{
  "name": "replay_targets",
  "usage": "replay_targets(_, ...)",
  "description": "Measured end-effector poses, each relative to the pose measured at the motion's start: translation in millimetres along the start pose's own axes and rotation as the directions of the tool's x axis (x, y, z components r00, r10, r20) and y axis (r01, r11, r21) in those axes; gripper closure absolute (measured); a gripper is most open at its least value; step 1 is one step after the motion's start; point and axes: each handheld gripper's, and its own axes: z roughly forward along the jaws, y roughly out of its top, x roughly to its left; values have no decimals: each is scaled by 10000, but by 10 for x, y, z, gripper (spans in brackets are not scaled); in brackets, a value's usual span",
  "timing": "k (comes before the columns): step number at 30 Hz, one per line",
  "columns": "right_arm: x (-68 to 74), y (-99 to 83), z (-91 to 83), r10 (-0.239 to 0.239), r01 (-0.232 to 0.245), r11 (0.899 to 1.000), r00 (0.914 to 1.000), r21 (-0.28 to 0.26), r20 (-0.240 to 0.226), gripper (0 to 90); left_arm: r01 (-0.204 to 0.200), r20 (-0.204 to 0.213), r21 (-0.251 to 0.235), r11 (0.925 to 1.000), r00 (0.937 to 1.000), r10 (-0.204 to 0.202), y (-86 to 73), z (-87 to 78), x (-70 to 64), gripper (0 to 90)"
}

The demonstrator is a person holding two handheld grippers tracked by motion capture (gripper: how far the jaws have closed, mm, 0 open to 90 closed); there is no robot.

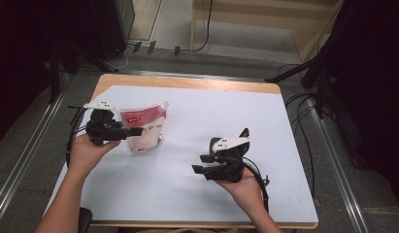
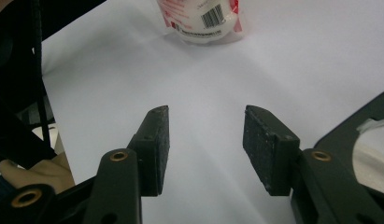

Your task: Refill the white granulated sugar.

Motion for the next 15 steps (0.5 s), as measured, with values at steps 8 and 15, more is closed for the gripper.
replay_targets(8,-27,-32,-123,32,-31,10000,9999,-50,133,516,2,-291,-104,9999,9996,-5,-72,-114,-41,513)
replay_targets(15,-72,-94,-244,41,-43,9999,9998,130,181,517,-41,-349,47,10000,9994,43,-119,-221,-41,487)
